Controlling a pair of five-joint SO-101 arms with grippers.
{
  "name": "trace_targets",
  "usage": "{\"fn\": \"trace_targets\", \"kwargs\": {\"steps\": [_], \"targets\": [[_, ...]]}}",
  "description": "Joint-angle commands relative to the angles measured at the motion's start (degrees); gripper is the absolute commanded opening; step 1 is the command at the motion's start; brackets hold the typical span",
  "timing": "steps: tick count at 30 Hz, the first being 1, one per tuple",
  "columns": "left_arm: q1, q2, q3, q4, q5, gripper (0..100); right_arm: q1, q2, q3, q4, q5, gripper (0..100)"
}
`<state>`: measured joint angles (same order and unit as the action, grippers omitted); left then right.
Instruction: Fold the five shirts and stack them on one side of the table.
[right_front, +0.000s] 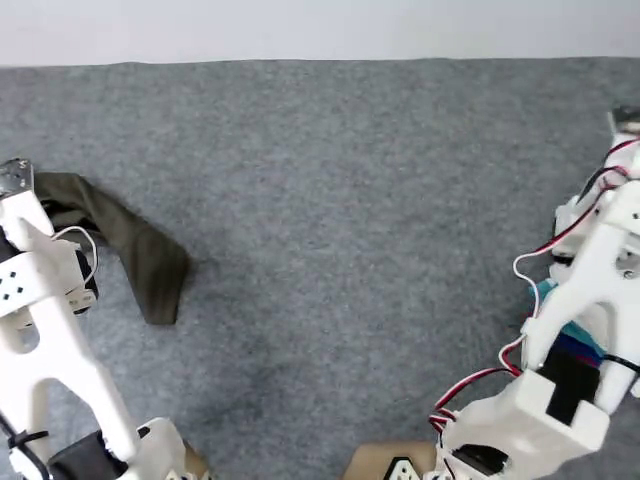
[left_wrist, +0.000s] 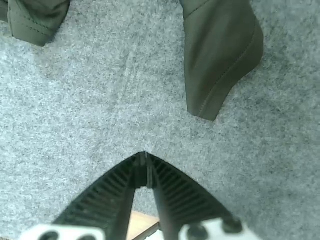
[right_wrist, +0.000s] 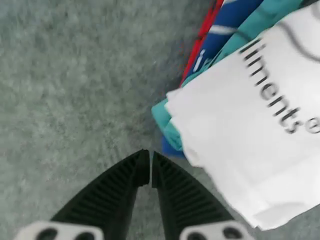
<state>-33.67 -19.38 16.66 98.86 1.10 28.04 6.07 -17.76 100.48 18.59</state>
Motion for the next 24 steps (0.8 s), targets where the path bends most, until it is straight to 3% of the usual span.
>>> {"fn": "trace_targets", "kwargs": {"steps": [1, 7, 12, 16, 24], "targets": [[0.1, -2.1, -3.2, 0.2, -0.5, 0, -0.7, -5.1, 3.3, 2.3, 0.4, 0.9], [3.3, -1.0, -9.0, -3.4, -0.5, 0, -2.0, -13.5, 12.2, 2.3, 0.3, 0.9], [3.5, 6.2, -11.4, -6.9, -11.2, 0, -6.9, -22.2, 20.0, 2.2, 0.2, 0.9], [3.0, 15.2, -13.6, -6.3, -15.2, 1, -9.8, -26.5, 25.1, 2.1, 0.2, 0.9], [4.3, 26.3, -22.5, 0.3, -19.4, 22, -9.7, -29.5, 30.9, 2.2, 0.2, 0.9]]}}
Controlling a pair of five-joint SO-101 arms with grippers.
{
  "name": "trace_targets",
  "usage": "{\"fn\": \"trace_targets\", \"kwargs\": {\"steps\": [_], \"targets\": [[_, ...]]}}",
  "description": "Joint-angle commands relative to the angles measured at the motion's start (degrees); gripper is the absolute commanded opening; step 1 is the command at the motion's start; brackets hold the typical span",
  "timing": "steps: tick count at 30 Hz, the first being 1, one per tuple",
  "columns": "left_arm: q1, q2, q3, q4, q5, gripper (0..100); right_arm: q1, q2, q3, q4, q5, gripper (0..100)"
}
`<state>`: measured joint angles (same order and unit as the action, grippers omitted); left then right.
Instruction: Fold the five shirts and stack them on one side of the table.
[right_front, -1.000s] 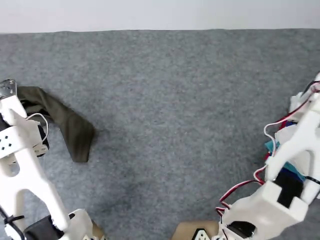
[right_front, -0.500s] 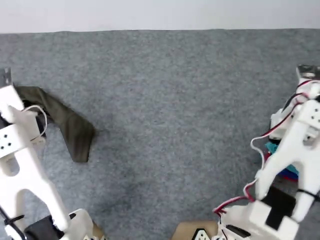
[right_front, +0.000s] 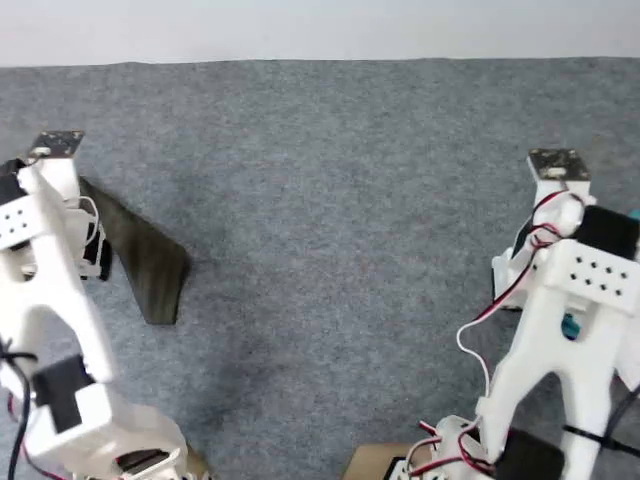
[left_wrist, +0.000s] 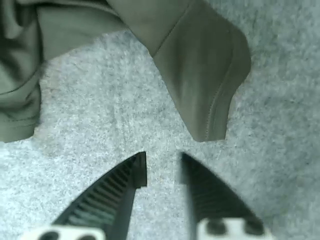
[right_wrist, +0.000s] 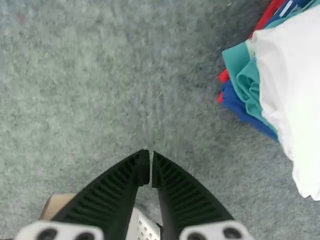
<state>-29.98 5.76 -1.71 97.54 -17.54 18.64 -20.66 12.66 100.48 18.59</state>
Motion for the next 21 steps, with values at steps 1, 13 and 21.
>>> {"fn": "trace_targets", "kwargs": {"steps": [1, 13, 21], "targets": [[0.9, 2.2, -4.5, 1.6, -1.6, 23, -0.3, -3.2, 1.0, 2.2, 0.2, 0.9], [2.9, 19.7, -4.5, 1.1, -9.7, 24, -0.3, -4.5, 2.0, 2.4, 0.2, 0.9], [7.6, 28.7, -4.7, -4.8, -9.4, 21, -0.3, -8.6, 2.1, 2.4, 0.2, 0.9]]}}
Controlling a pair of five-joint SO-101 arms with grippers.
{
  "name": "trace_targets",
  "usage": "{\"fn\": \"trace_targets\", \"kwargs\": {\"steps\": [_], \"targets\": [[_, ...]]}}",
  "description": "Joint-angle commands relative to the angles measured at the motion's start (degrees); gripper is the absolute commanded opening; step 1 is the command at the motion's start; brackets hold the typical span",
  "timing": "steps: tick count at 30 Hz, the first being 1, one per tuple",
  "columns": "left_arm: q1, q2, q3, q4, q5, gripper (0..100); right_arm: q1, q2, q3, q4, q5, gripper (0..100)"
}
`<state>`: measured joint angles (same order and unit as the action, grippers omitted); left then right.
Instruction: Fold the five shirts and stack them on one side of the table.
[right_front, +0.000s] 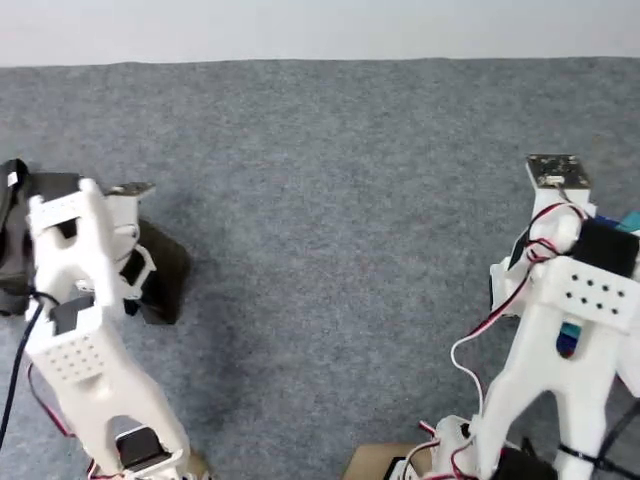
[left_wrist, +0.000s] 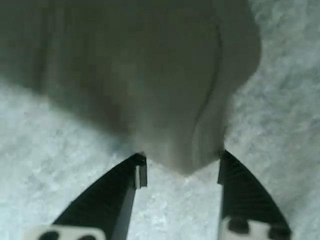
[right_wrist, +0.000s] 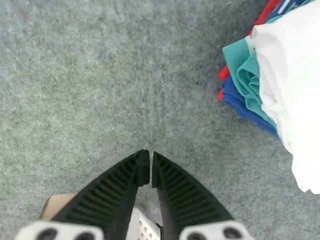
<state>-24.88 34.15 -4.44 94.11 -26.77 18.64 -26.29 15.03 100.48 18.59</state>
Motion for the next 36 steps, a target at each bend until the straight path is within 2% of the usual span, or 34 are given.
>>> {"fn": "trace_targets", "kwargs": {"steps": [1, 5, 6, 12, 17, 27, 33, 36], "targets": [[3.5, 0.8, -2.0, -1.8, -0.2, 18, -0.3, -3.6, -0.3, 2.4, 0.2, 0.9], [7.6, 0.9, -2.2, -1.5, -0.2, 2, -0.3, -5.1, -0.3, 2.4, 0.2, 0.9], [8.4, 0.9, -2.6, -1.1, -0.1, 0, -0.3, -5.2, -0.3, 2.4, 0.2, 0.9], [9.8, 0.7, -10.7, 6.2, 2.0, 0, -0.3, -7.3, -0.3, 2.4, 0.2, 0.9], [11.9, -6.9, -17.3, 6.3, 8.1, 0, -0.3, -8.7, -0.3, 2.4, 0.4, 0.9], [34.9, -21.5, -25.2, 6.2, 10.5, 0, -0.4, -8.7, -0.2, 2.3, 0.4, 0.9], [45.6, -19.9, -42.0, 5.4, 10.5, 0, -0.3, -8.7, 5.5, 2.3, 0.4, 0.9], [49.6, -18.5, -52.3, 4.8, 12.9, 0, -0.2, -9.4, 9.0, 2.4, 0.4, 0.9]]}}
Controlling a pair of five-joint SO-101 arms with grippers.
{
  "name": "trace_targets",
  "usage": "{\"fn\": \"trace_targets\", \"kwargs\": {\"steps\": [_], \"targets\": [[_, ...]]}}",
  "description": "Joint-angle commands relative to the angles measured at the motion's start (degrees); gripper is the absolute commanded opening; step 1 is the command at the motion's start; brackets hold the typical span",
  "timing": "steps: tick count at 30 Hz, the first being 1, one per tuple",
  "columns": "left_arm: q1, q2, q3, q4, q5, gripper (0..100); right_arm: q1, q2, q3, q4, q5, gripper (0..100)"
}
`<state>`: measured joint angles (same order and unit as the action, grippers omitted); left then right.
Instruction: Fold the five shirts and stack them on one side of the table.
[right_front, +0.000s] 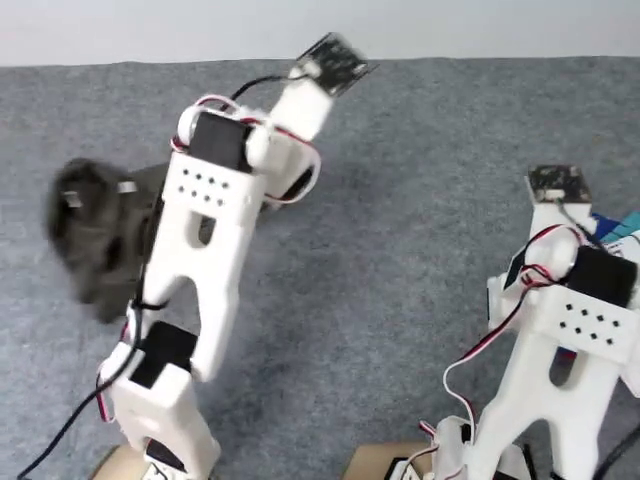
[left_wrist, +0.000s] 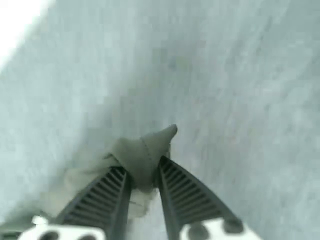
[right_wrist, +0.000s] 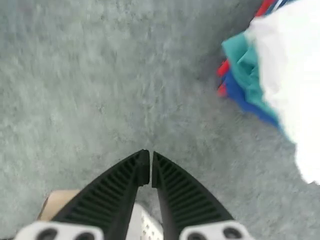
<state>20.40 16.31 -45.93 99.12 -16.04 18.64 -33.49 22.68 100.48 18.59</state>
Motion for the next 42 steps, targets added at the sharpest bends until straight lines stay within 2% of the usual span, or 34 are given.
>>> {"fn": "trace_targets", "kwargs": {"steps": [1, 7, 11, 18, 27, 32, 37, 42], "targets": [[5.6, -0.4, -14.1, -0.3, 3.2, 0, -0.1, -3.0, 2.0, 2.4, 0.4, 0.9], [12.8, -0.5, -29.5, 0.0, 5.1, 0, 0.0, -10.7, 5.8, 2.1, 0.5, 0.9], [11.3, -0.5, -30.9, 0.8, 5.1, 0, 0.0, -13.7, 7.8, 2.1, 0.5, 0.9], [-3.6, -0.5, -23.2, 1.4, 5.8, 0, -0.2, -14.5, 8.0, 2.0, 0.5, 0.9], [-20.0, -0.5, 4.1, 1.4, 2.0, 0, -8.5, -14.5, 8.0, 2.0, 0.1, 0.9], [-28.1, -0.5, 14.6, 1.4, 1.7, 0, -11.7, -14.4, 8.0, 1.8, 0.1, 0.9], [-36.0, -0.4, 19.9, 1.3, -2.7, 0, -14.5, -14.4, 8.0, -0.1, 0.1, 0.9], [-43.3, -0.1, 24.4, 1.2, -7.6, 0, -20.7, -14.4, 8.0, -2.9, 0.0, 0.9]]}}
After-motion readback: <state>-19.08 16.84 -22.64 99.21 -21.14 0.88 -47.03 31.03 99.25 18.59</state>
